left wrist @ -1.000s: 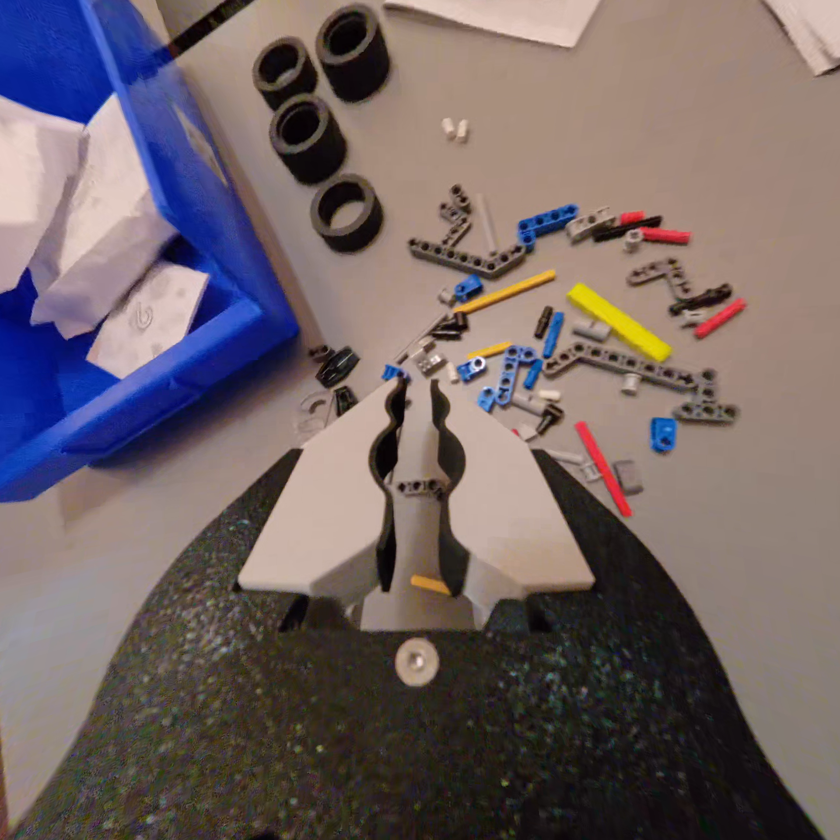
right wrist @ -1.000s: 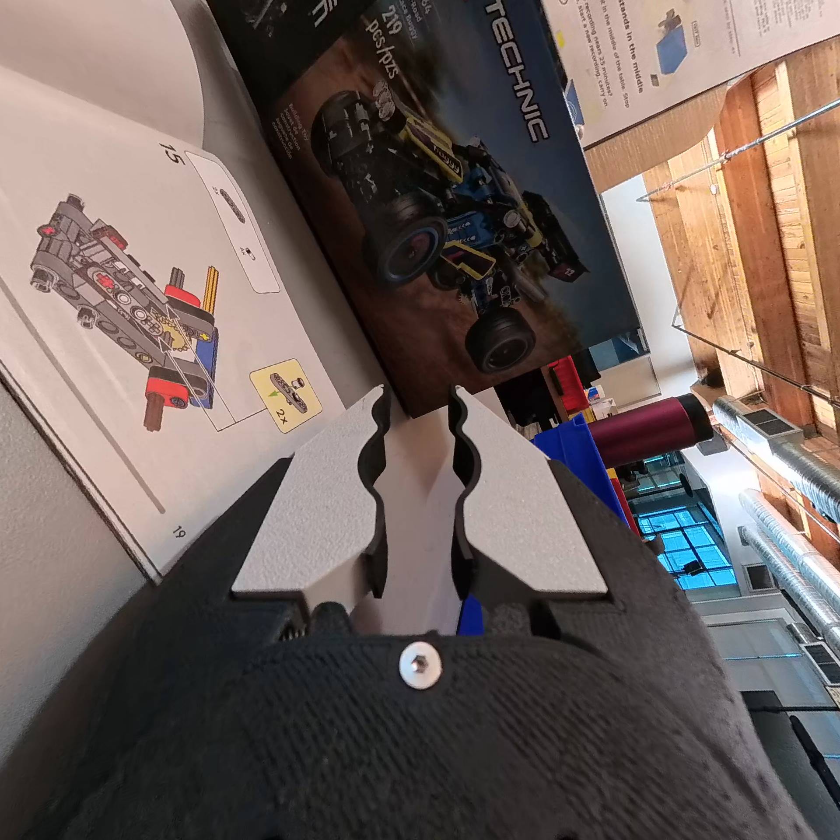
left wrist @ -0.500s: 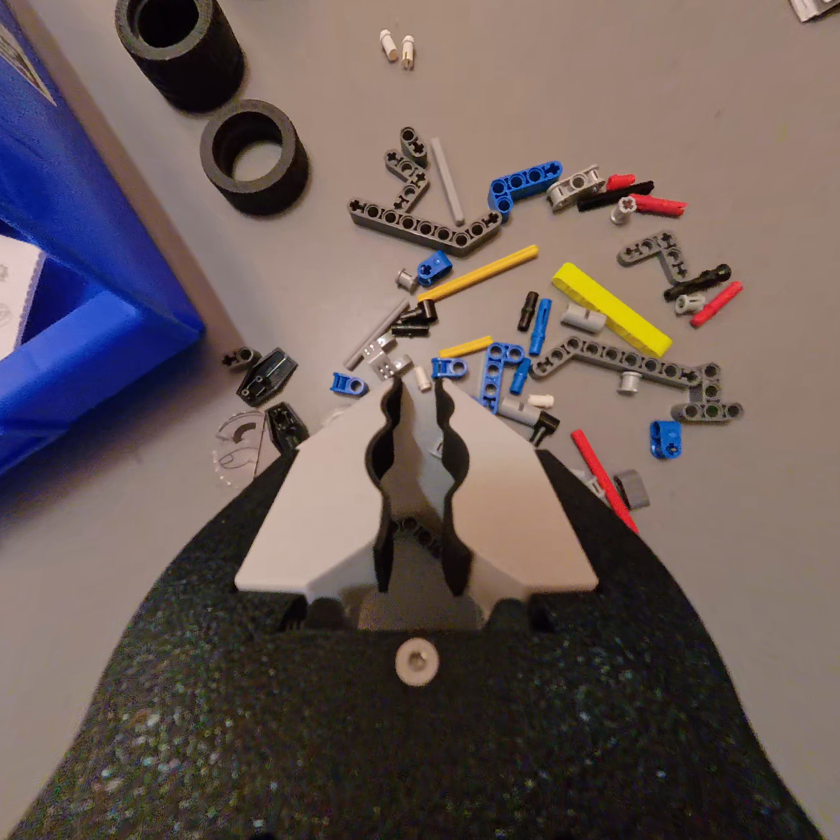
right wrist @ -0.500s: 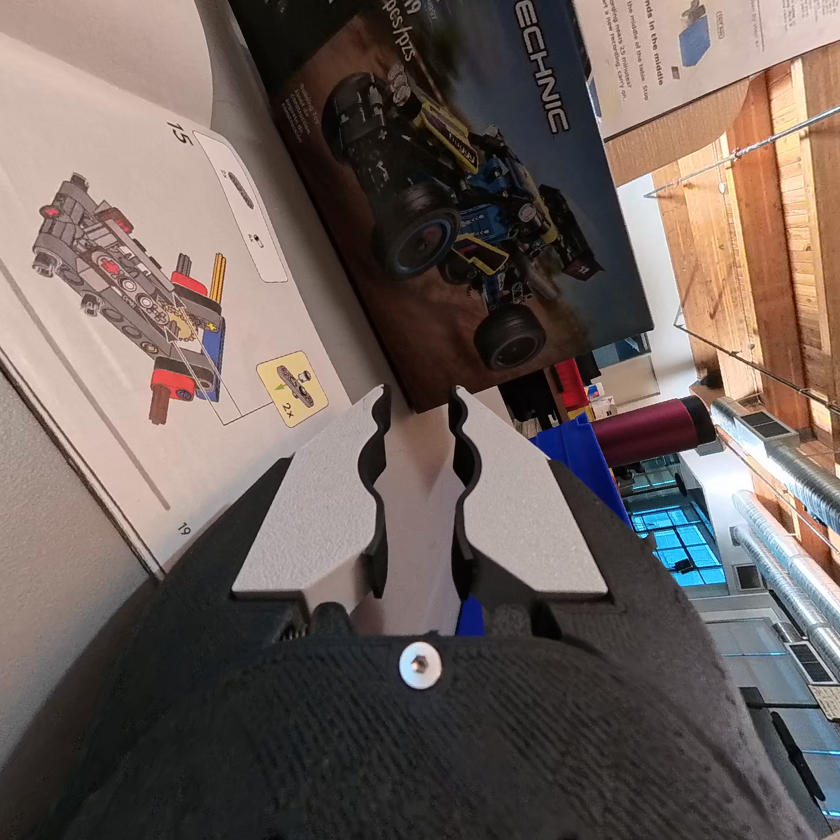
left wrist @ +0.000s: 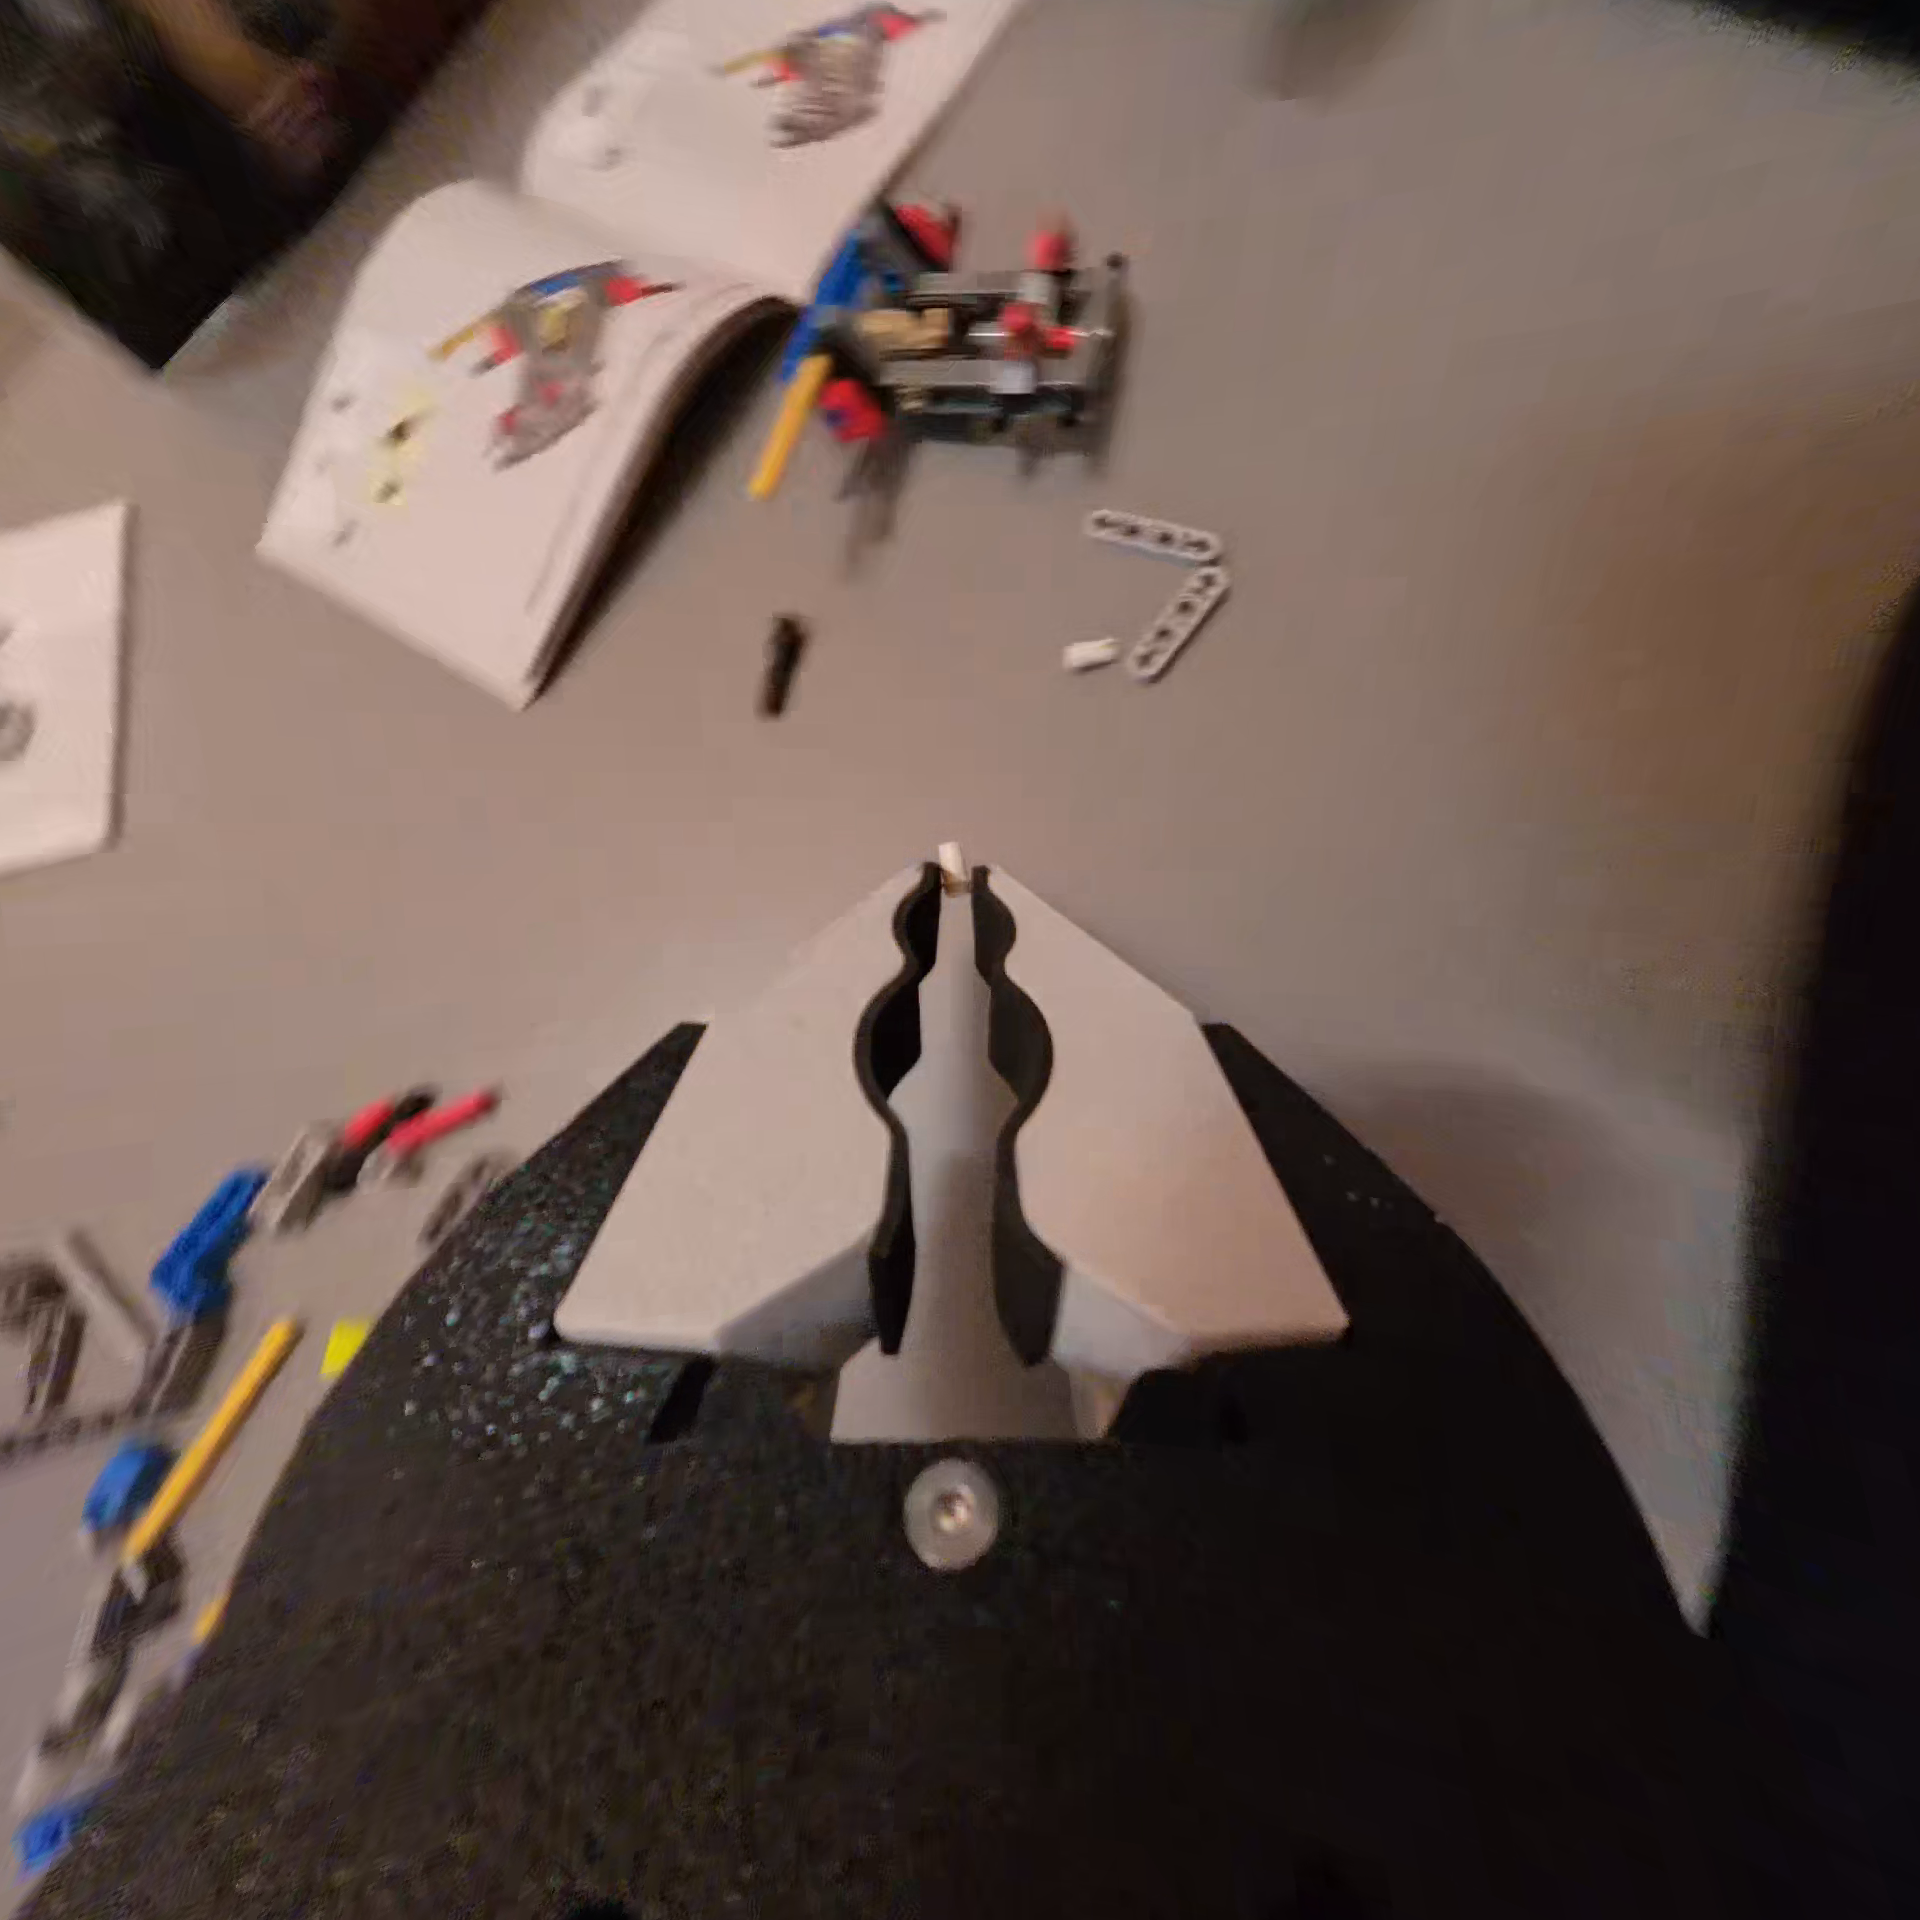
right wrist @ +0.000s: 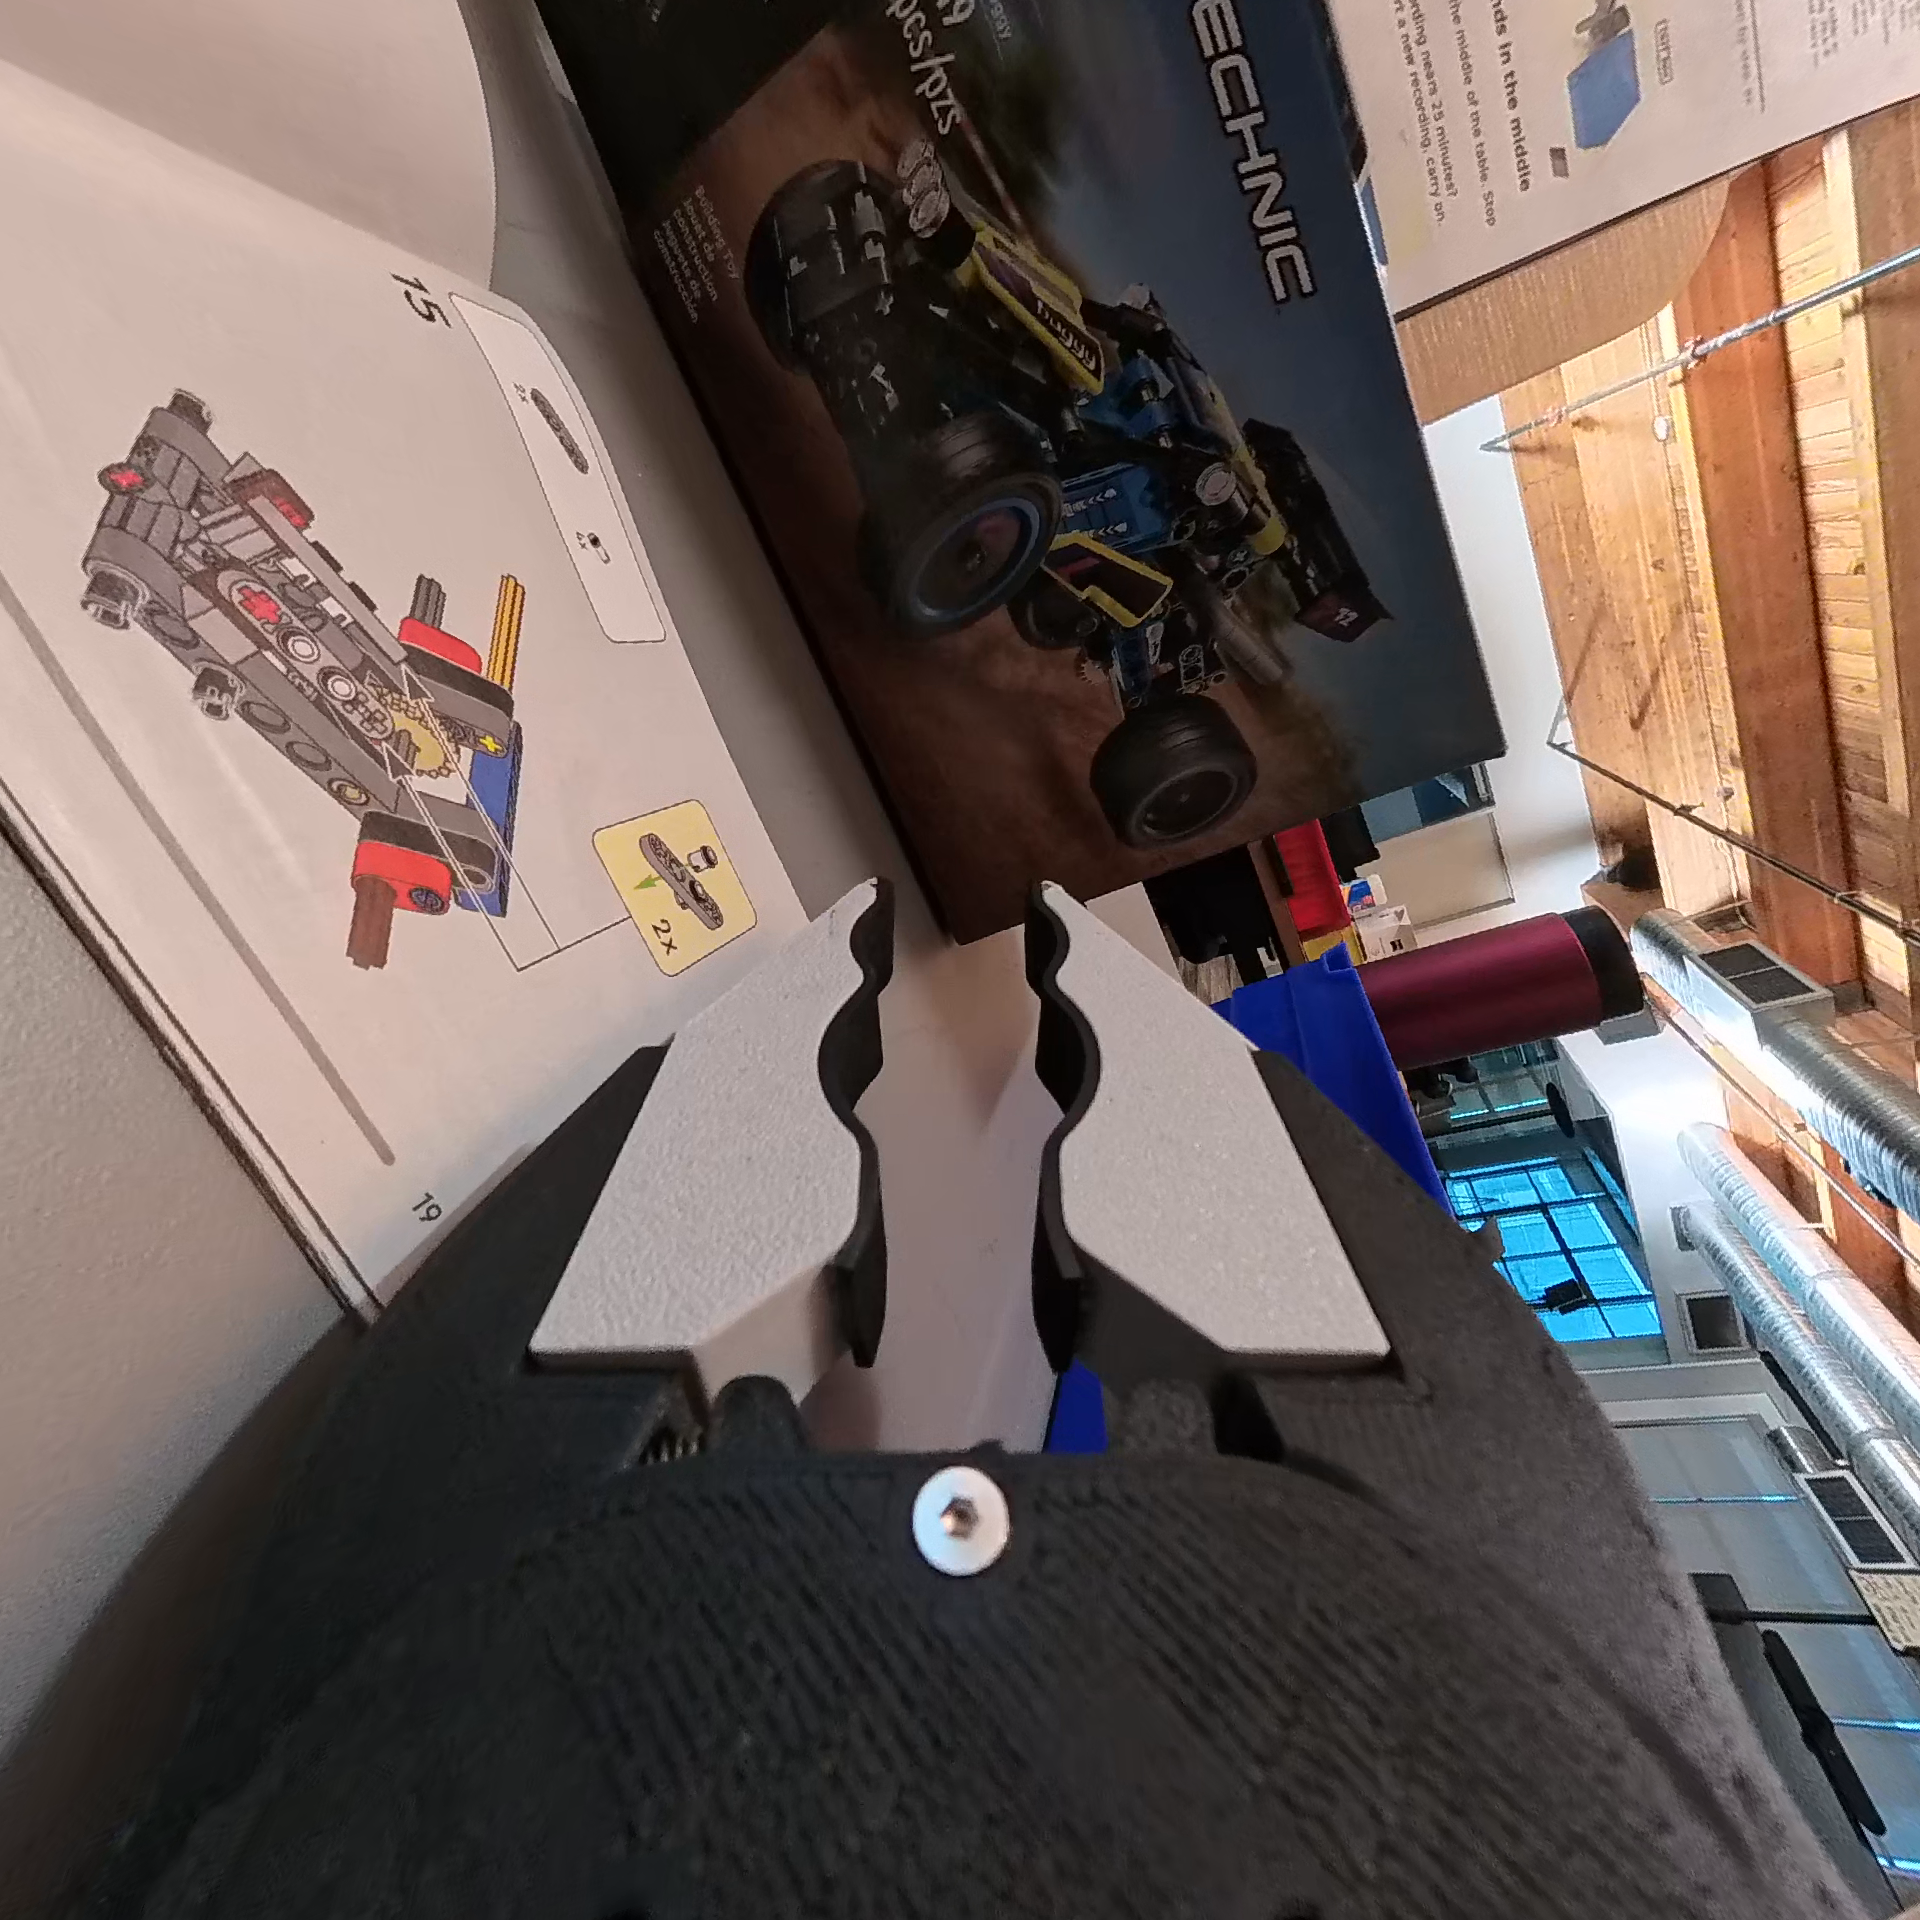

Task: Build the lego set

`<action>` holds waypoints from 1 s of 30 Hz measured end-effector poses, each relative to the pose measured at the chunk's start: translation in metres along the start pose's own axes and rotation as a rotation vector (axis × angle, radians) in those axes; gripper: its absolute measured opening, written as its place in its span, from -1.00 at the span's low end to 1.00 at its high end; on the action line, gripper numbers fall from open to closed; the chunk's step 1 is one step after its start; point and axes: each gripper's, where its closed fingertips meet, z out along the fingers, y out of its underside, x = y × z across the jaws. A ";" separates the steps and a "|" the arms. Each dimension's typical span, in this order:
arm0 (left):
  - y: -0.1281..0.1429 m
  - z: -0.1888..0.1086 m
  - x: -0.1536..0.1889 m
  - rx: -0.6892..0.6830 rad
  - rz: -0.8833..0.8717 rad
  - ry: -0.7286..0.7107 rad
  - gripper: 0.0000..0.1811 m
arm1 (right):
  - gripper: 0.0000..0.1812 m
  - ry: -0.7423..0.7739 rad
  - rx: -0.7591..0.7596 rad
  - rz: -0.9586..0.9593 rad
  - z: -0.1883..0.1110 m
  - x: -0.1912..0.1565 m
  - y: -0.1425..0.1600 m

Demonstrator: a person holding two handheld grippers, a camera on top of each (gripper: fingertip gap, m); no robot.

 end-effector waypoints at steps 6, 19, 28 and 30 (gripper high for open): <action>-0.013 0.045 0.020 0.003 0.049 -0.056 -0.81 | -0.75 -0.002 0.001 -0.007 0.000 -0.001 0.000; 0.113 -0.074 -0.104 -0.243 -0.285 -0.467 -0.83 | -0.75 -0.008 0.006 0.001 0.000 -0.001 -0.001; 0.122 -0.066 -0.106 -0.283 -0.294 -0.399 -0.92 | -0.75 -0.011 0.002 -0.003 0.000 -0.002 0.000; 0.122 -0.065 -0.107 -0.292 -0.283 -0.397 -0.92 | -0.75 -0.011 0.002 -0.003 0.000 -0.002 0.000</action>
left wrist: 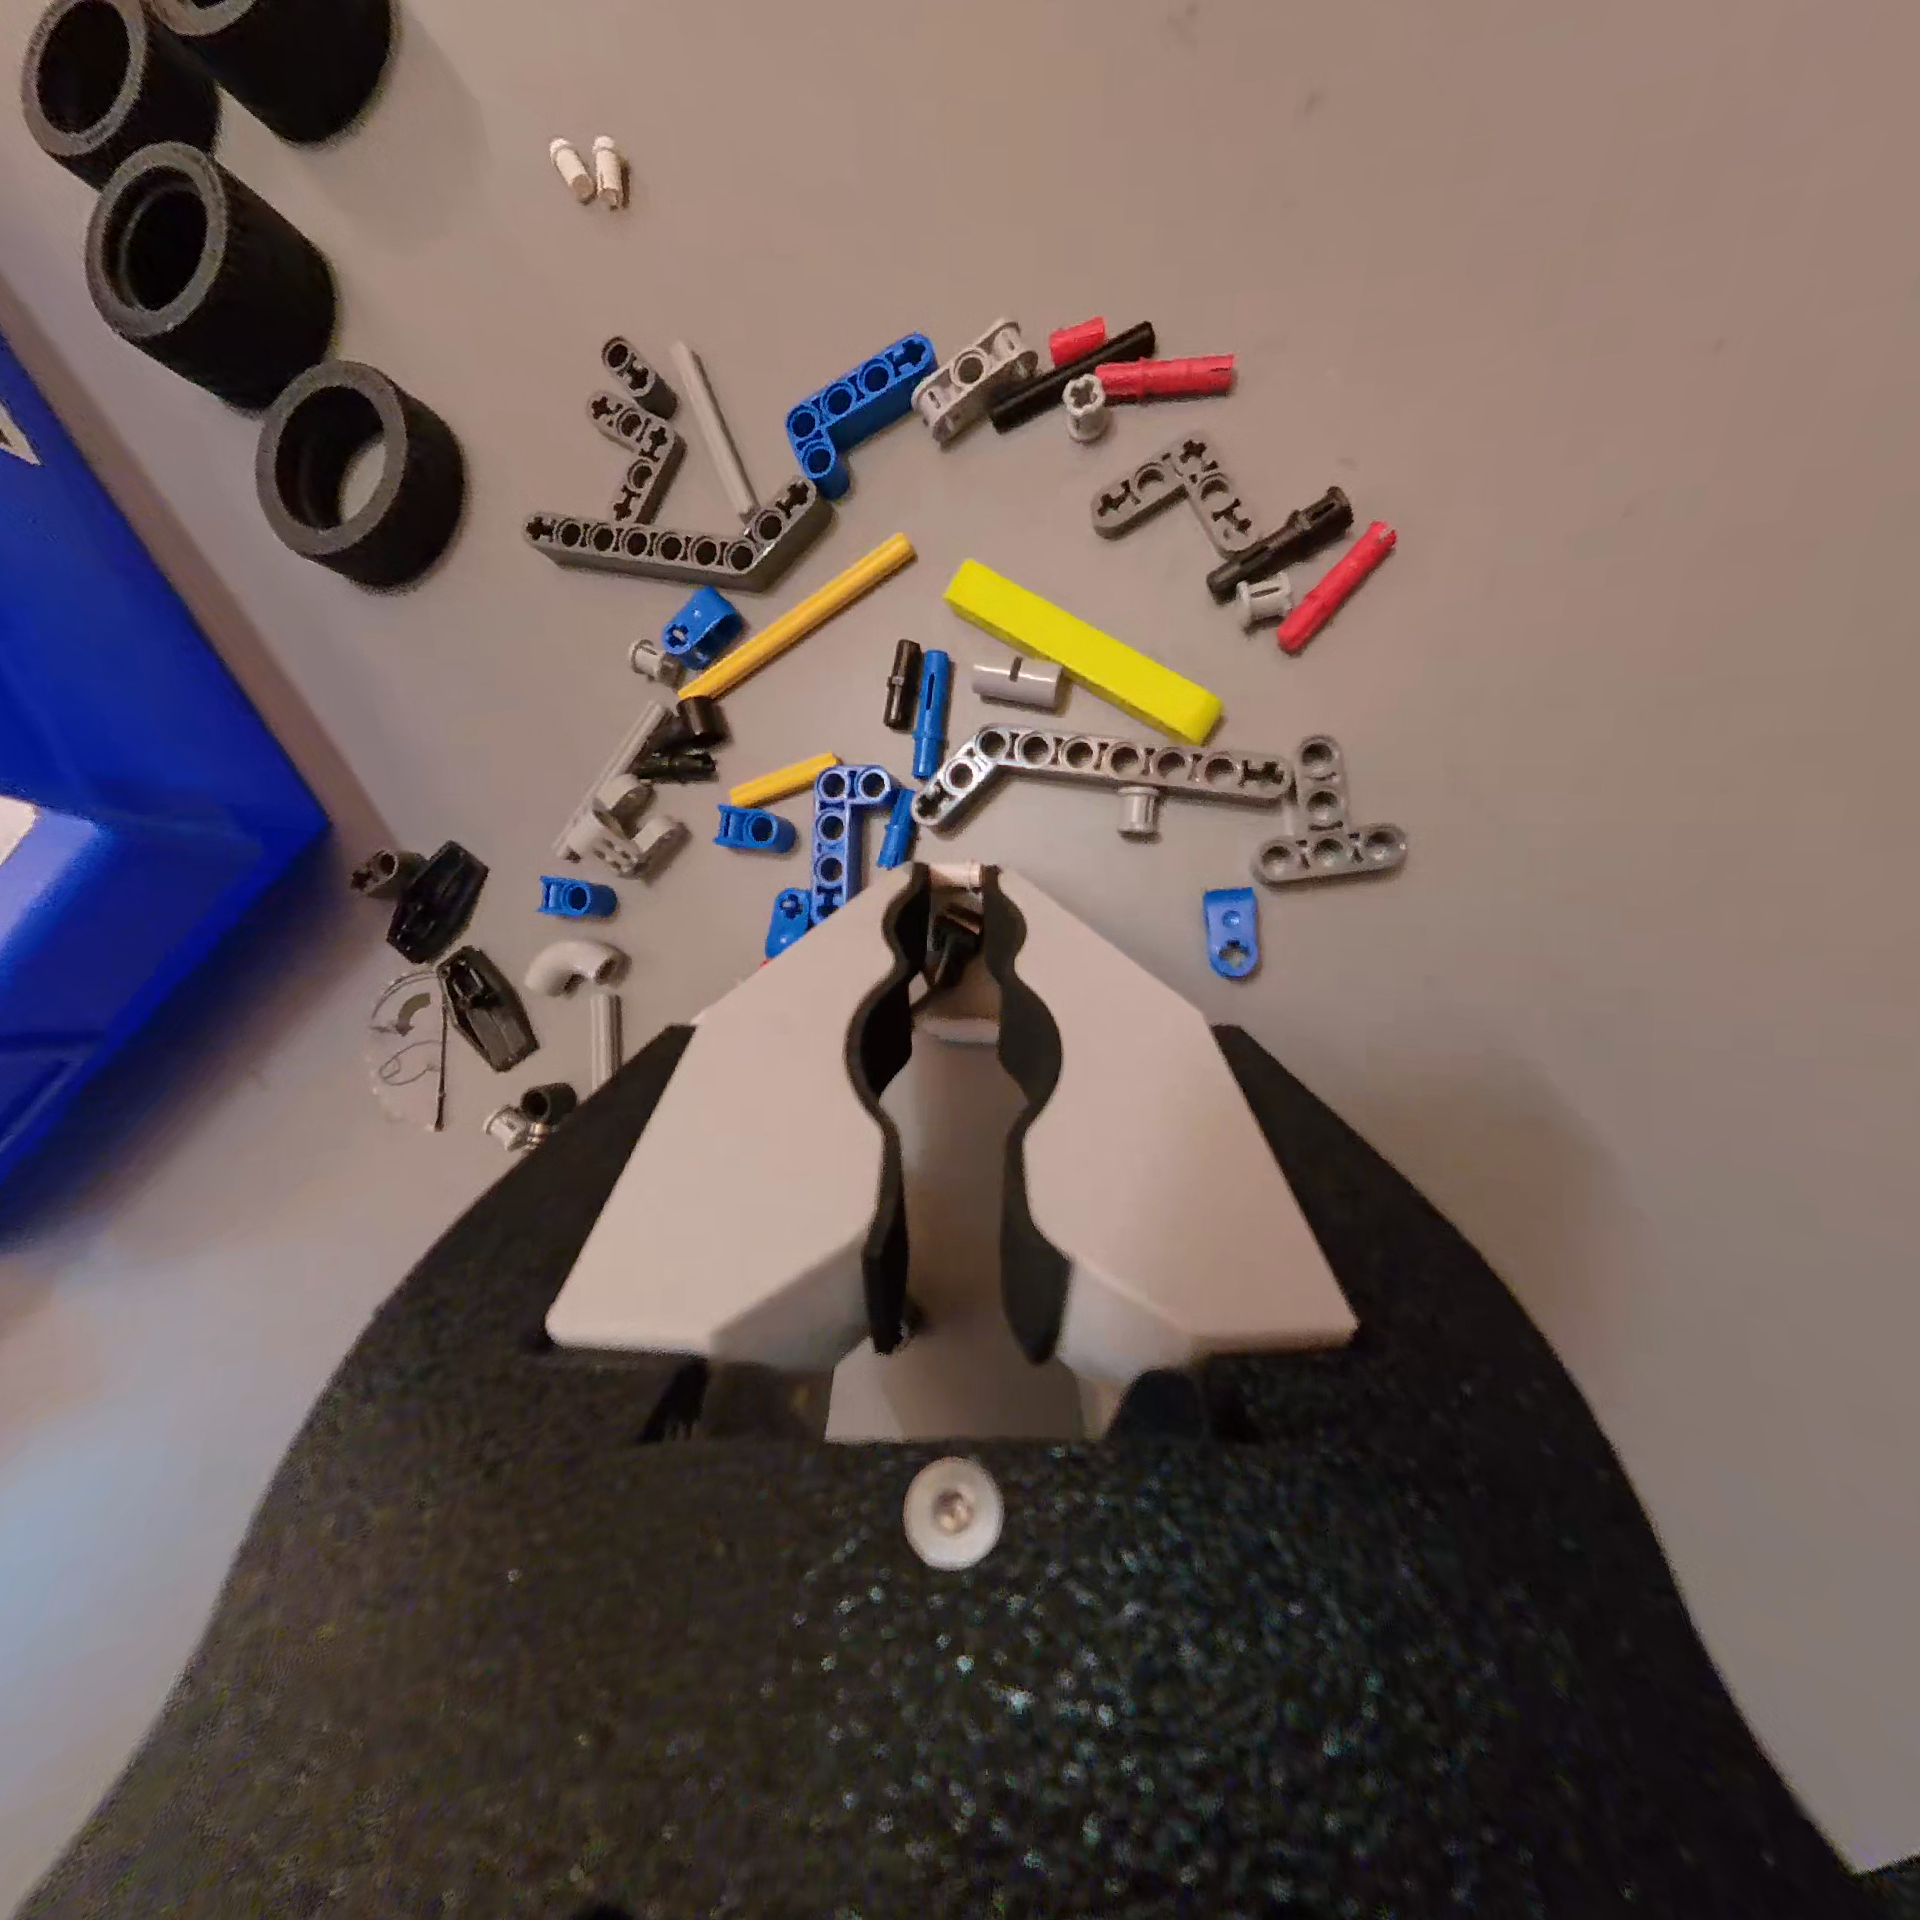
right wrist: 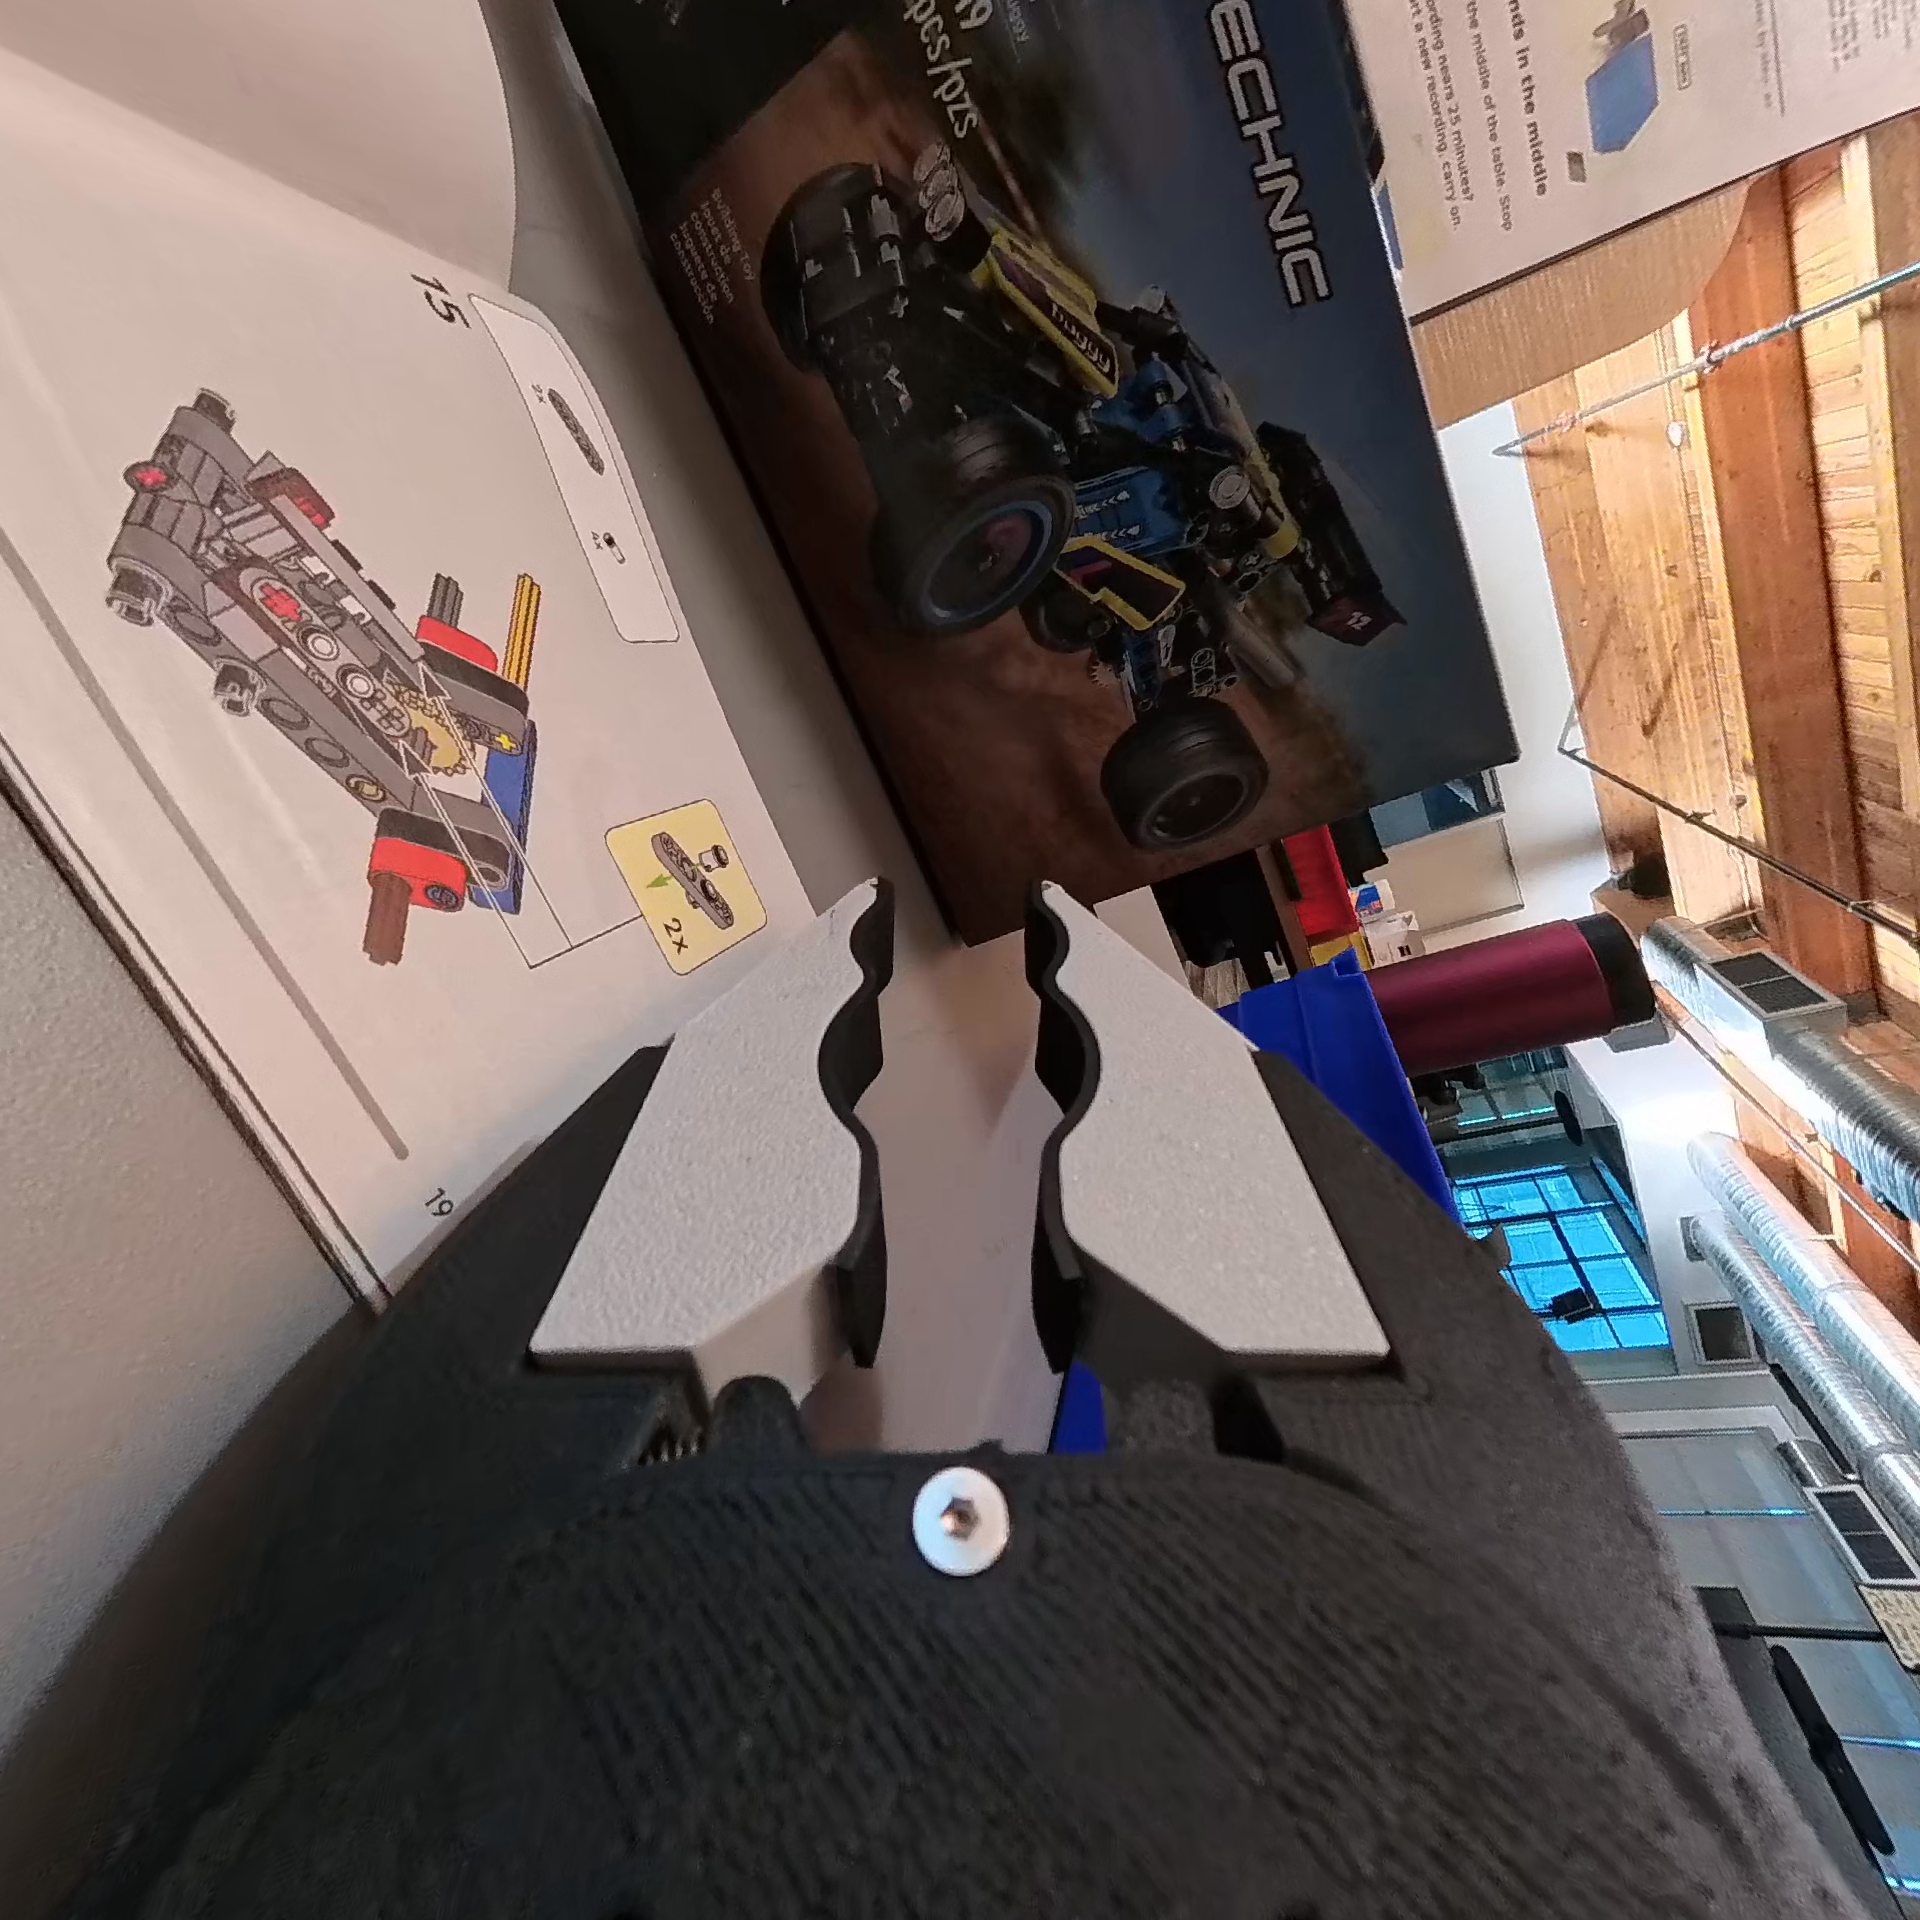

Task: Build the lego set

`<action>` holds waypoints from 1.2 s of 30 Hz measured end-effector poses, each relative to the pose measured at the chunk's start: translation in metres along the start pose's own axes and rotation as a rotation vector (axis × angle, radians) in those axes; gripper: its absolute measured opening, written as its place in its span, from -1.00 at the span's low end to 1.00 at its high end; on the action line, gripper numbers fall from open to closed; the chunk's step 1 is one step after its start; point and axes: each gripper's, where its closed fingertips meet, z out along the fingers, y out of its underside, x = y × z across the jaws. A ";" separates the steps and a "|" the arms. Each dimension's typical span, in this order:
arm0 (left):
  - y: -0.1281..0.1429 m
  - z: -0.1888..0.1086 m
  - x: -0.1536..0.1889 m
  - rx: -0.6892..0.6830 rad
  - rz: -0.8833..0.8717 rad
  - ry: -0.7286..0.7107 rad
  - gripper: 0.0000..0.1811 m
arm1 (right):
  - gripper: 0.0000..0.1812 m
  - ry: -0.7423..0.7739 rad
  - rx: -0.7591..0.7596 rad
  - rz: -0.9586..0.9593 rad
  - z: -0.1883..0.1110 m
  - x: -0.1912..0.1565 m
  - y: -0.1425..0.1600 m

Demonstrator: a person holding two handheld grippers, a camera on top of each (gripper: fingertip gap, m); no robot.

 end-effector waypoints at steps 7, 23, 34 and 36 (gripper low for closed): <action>-0.023 -0.011 0.021 0.085 0.075 0.045 -0.92 | -0.75 0.002 0.001 0.002 0.000 0.000 0.000; -0.095 0.006 0.187 0.279 0.285 0.424 -0.80 | -0.75 -0.002 0.002 0.001 0.000 0.000 0.000; -0.106 0.029 -0.053 0.169 -0.016 -0.025 -0.68 | -0.75 -0.011 0.001 0.000 0.000 -0.002 0.000; -0.109 0.052 -0.068 0.142 -0.077 0.046 -0.66 | -0.75 -0.012 0.001 -0.002 0.000 -0.002 0.000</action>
